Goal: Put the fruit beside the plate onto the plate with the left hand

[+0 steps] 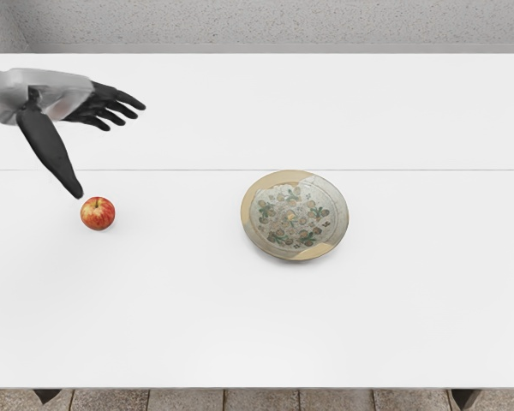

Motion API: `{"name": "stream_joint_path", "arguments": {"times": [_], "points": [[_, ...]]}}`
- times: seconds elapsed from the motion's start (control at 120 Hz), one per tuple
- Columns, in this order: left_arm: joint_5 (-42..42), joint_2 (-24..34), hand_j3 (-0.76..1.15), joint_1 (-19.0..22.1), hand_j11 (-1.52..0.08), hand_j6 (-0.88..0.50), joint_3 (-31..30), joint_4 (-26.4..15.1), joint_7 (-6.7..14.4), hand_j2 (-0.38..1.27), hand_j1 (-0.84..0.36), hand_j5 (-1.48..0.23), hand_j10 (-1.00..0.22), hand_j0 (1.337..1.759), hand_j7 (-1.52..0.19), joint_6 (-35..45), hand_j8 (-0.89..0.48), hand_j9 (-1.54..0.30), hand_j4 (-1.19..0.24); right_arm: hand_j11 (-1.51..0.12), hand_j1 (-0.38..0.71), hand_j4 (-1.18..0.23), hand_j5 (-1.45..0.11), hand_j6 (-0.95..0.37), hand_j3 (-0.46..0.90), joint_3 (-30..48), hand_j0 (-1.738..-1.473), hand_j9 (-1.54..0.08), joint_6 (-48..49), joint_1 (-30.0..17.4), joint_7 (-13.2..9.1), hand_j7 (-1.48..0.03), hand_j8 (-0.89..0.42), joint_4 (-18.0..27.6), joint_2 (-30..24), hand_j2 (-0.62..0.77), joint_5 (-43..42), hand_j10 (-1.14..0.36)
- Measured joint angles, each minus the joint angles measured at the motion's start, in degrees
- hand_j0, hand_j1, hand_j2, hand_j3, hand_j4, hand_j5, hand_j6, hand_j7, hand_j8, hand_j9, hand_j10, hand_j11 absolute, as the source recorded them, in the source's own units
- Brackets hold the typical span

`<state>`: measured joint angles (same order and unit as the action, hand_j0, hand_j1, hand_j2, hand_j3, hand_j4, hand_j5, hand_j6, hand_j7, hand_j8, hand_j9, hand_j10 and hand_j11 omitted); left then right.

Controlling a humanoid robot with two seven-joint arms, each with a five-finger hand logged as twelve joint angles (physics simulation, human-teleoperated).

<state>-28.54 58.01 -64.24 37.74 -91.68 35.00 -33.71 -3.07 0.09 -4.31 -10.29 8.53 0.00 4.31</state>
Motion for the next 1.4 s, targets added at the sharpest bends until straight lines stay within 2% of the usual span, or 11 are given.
{"name": "stream_joint_path", "arguments": {"times": [0.175, 0.258, 0.325, 0.433, 0.583, 0.717, 1.033, 1.217, 1.4], "points": [[2.8, 0.3, 0.00, 0.0, -0.15, -0.11, 1.5, 0.5, 0.0, 0.03, 0.21, -0.15, -0.12, 1.658, -0.16, -1.1, -0.12, -0.15, -0.11, 0.00, -0.35, 0.00, 0.00, 0.00, 0.00, 0.1, -1.658, 0.00, 0.0, 0.1, 0.0, 0.00, 0.00, 0.0, 0.0, 0.00, 0.0, 0.00], [1.5, -0.1, 0.00, 0.1, -0.15, -0.11, 1.2, 0.5, 0.0, 0.02, 0.21, -0.15, -0.12, 1.658, -0.15, -1.2, -0.12, -0.15, -0.11, 0.00, -0.35, 0.00, 0.00, 0.00, 0.00, 0.1, -1.658, 0.00, 0.0, 0.1, 0.0, 0.00, 0.00, 0.0, 0.0, 0.00, 0.0, 0.00], [-6.0, -3.0, 0.00, 1.9, -0.15, -0.11, 0.9, 0.4, 0.0, 0.02, 0.22, -0.15, -0.11, 1.658, -0.15, -1.3, -0.11, -0.15, -0.11, 0.00, -0.35, 0.00, 0.00, 0.00, 0.00, 0.1, -1.658, 0.00, 0.0, 0.1, 0.0, 0.00, 0.00, -0.1, 0.0, 0.00, 0.0, 0.00], [-25.1, -9.0, 0.00, 9.6, -0.14, -0.11, 0.5, -2.0, 0.0, 0.02, 0.22, -0.14, -0.11, 1.658, -0.15, -0.3, -0.11, -0.14, -0.11, 0.00, -0.35, 0.00, 0.00, 0.00, 0.00, 0.1, -1.658, 0.00, 0.0, 0.1, 0.0, 0.00, 0.00, 0.0, 0.0, 0.00, 0.0, 0.00], [-42.6, -9.7, 0.00, 11.3, -0.15, -0.12, -1.6, -3.5, 0.0, 0.02, 0.21, -0.15, -0.12, 1.658, -0.15, 5.8, -0.12, -0.15, -0.12, 0.00, -0.35, 0.00, 0.00, 0.00, 0.00, 0.1, -1.658, 0.00, 0.0, 0.2, 0.0, 0.00, 0.00, 0.0, 0.0, 0.00, 0.0, 0.00], [-50.4, -12.3, 0.00, 11.3, -0.15, -0.12, -7.8, -3.4, 0.0, 0.03, 0.21, -0.15, -0.12, 1.658, -0.15, 13.2, -0.12, -0.15, -0.12, 0.00, -0.35, 0.00, 0.00, 0.00, 0.00, 0.1, -1.658, 0.00, 0.0, 0.2, 0.0, 0.00, 0.00, -0.1, 0.0, 0.00, 0.0, 0.00], [-55.9, -15.2, 0.00, 11.4, -0.23, -0.19, -19.3, -0.4, 0.0, 0.04, 0.14, -0.23, -0.18, 1.658, -0.23, 20.8, -0.19, -0.23, -0.18, 0.00, -0.35, 0.00, 0.00, 0.00, 0.00, 0.1, -1.658, 0.00, 0.0, 0.2, 0.0, 0.00, 0.00, 0.0, 0.0, 0.00, 0.0, 0.00], [-57.1, -15.6, 0.00, 11.4, -0.34, -0.27, -21.2, 0.9, 0.0, 0.06, 0.04, -0.34, -0.27, 1.658, -0.34, 23.1, -0.27, -0.34, -0.27, 0.00, -0.35, 0.00, 0.00, 0.00, 0.00, 0.2, -1.658, 0.00, 0.0, 0.2, 0.0, 0.00, 0.00, 0.0, 0.0, 0.00, 0.0, 0.00], [-57.4, -16.9, 0.00, 12.2, -0.40, -0.31, -21.9, 2.8, 0.0, 0.07, -0.01, -0.40, -0.31, 1.658, -0.40, 23.5, -0.31, -0.40, -0.31, 0.00, -0.35, 0.00, 0.00, 0.00, 0.00, 0.2, -1.658, 0.00, 0.0, 0.2, 0.0, 0.00, 0.00, 0.0, 0.0, 0.00, 0.0, 0.00]]}}
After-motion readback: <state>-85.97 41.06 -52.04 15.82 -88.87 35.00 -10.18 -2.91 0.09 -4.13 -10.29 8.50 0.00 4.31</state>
